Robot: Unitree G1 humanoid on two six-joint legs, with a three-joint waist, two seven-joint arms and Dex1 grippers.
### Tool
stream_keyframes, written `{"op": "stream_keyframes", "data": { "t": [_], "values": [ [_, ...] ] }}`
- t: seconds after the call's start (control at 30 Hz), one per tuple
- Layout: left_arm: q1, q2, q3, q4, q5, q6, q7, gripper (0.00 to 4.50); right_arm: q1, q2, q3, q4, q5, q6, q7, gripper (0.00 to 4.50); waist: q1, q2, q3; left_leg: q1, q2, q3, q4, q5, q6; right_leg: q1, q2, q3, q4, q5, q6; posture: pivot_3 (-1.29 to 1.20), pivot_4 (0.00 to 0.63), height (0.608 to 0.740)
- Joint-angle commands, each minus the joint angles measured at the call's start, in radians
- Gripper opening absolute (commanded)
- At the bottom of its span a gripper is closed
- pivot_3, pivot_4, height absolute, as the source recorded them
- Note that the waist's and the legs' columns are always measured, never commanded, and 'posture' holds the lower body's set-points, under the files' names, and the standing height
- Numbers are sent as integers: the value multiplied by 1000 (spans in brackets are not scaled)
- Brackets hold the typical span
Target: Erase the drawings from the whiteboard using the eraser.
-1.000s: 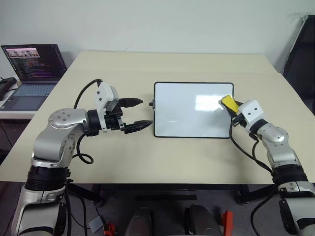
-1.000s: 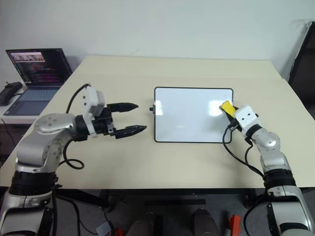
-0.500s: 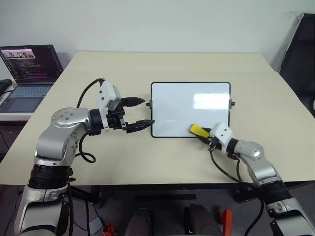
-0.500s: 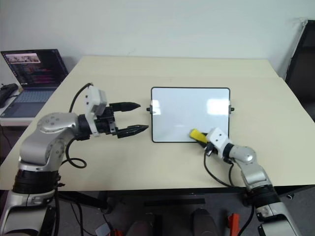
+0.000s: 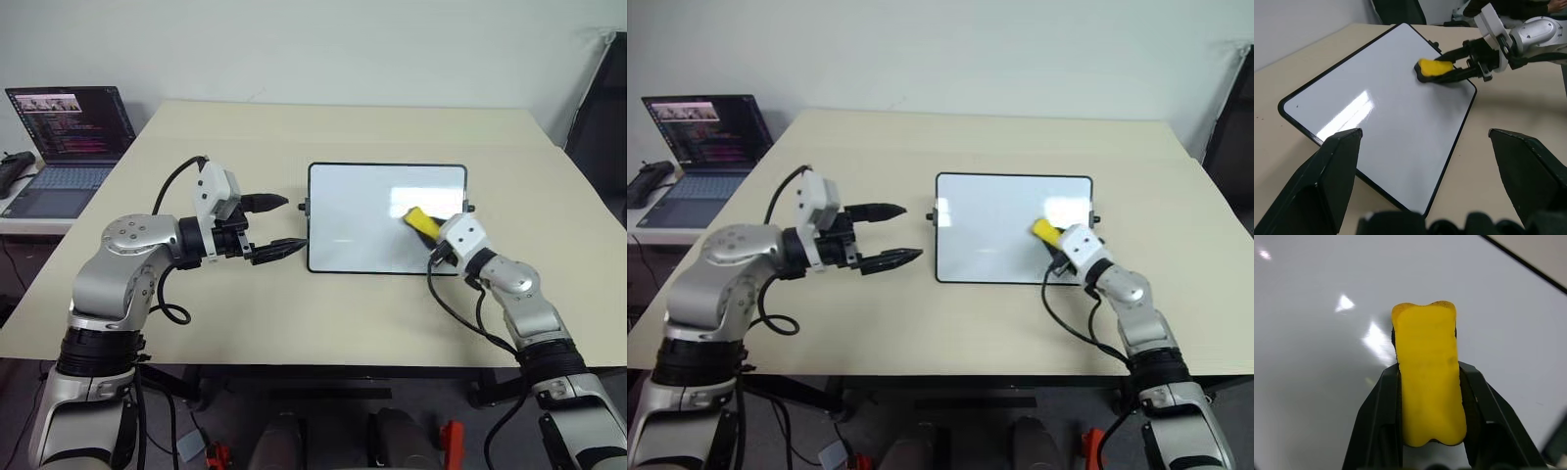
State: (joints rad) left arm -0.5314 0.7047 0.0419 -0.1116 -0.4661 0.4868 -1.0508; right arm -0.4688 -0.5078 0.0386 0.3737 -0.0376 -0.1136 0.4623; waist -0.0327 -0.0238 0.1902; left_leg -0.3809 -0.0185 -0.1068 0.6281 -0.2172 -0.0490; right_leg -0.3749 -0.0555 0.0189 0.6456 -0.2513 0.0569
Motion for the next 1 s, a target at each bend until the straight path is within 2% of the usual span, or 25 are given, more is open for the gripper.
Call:
{"op": "stream_keyframes", "data": {
  "t": [0.03, 0.2, 0.57, 0.67, 0.73, 0.87, 1.0],
  "values": [
    [-20, 0, 6, -10, -1, -21, -2, 4500, 29, -33, -35, 85, -30, 53, -48, 1114, 0, 0, 0, 0, 0, 0, 0, 0, 0, 0, 0, 0, 0, 0, 0, 0, 150, 740],
    [-36, -4, -2, 5, 3, -25, -12, 4500, 68, -32, -13, 40, -14, 43, 3, 1113, 1, -1, -1, 0, 0, 0, 0, 0, 0, 0, 0, 0, 0, 0, 0, 0, 150, 740],
    [-54, -13, -15, 20, 2, -34, -20, 4500, 145, 71, 142, -214, 27, 130, 205, 1112, -23, -1, 0, -1, 3, 1, -5, 0, 0, -5, 2, -1, 0, -2, -3, 0, 150, 740],
    [-57, -16, -18, 19, -4, -32, -26, 4500, 143, 30, 98, -302, 64, 195, 232, 1112, -16, 1, 1, -5, 3, 1, -5, 0, 0, -8, 2, -1, 0, -2, -3, 0, 150, 740],
    [-60, -35, -31, 20, -12, -31, -34, 4500, 124, 14, 29, -407, 171, 295, 261, 1111, -10, 2, 1, -11, 2, 0, -5, 0, 0, -13, 2, -2, 0, 1, 2, 0, 150, 740],
    [-63, -180, -81, 10, -67, -13, -24, 4500, 18, -39, -169, -570, 420, 500, 267, 1111, 4, 5, 4, -19, 0, -1, -4, 0, -1, -18, 1, -2, 0, 2, 4, 0, 150, 740],
    [-64, -310, -188, 9, -14, -65, -10, 4500, 29, -159, -368, -596, 536, 637, 261, 1111, 27, 4, 4, -21, -2, -3, -4, -1, -2, -19, -1, -4, -1, 2, 3, 0, 150, 740]
  ]
}}
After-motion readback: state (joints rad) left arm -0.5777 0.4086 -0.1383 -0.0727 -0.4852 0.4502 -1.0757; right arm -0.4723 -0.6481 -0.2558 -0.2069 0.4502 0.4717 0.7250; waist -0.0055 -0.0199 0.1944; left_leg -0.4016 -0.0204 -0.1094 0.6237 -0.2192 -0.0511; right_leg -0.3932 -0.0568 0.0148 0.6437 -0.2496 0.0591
